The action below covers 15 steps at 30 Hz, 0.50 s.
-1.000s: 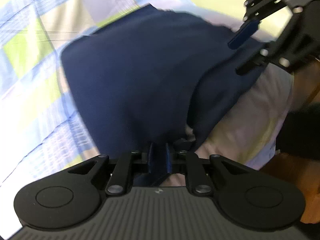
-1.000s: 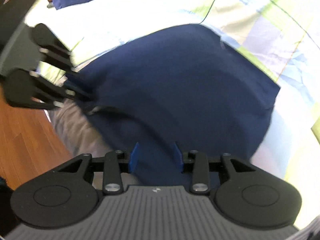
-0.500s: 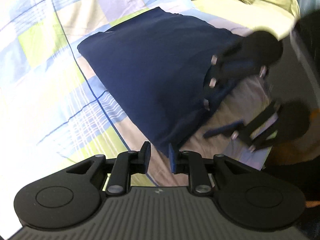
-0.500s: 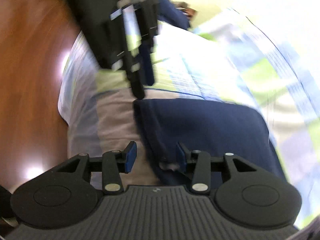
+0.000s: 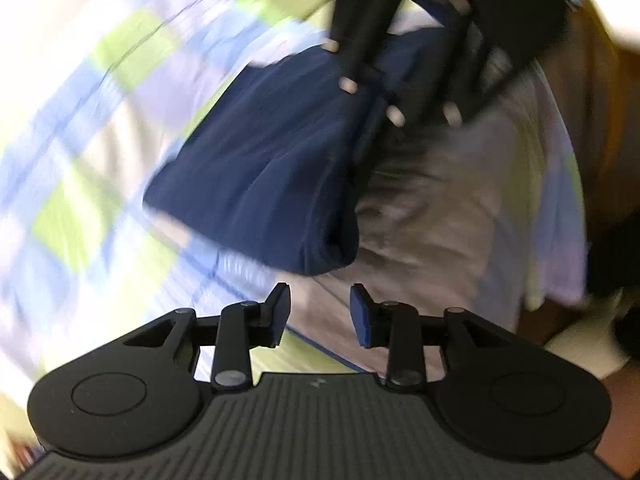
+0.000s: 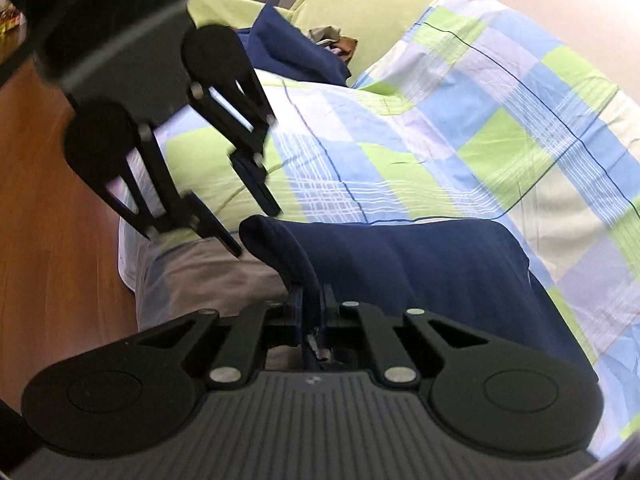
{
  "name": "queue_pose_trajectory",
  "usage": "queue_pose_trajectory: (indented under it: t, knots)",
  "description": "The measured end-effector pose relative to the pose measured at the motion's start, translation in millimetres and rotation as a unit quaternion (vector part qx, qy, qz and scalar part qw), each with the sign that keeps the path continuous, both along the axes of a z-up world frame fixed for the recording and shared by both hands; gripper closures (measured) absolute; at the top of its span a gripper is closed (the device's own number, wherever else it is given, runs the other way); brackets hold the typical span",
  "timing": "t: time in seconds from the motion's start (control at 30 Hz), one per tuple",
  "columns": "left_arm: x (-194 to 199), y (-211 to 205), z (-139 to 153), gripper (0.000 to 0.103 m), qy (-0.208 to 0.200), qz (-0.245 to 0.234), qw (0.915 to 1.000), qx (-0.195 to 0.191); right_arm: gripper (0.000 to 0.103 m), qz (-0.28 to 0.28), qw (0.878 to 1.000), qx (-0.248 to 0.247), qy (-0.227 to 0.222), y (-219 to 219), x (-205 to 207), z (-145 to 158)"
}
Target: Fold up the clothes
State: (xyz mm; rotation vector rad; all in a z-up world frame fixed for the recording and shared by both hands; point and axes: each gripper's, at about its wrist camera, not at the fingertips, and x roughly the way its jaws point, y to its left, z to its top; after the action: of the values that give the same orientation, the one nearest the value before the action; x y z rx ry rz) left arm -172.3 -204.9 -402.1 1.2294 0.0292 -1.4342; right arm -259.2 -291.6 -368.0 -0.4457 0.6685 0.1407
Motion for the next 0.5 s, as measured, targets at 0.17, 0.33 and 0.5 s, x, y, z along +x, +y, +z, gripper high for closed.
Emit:
queue_pose_trajectory:
  t: [0.17, 0.33, 0.5]
  knots:
    - [5, -6, -7, 0.06, -0.057, -0.069, 0.9952, -0.04, 0.098, -0.015, 1.0, 0.016, -0.005, -6, -1, 3]
    - [10, -8, -13, 0.059, -0.1, -0.104, 0.9879, -0.057, 0.098, -0.023, 0.999, 0.023, -0.01, -8, -4, 4]
    - [9, -1, -5, 0.038, -0.122, -0.119, 0.9818, -0.083, 0.098, -0.023, 0.999, 0.031, -0.011, -7, -5, 3]
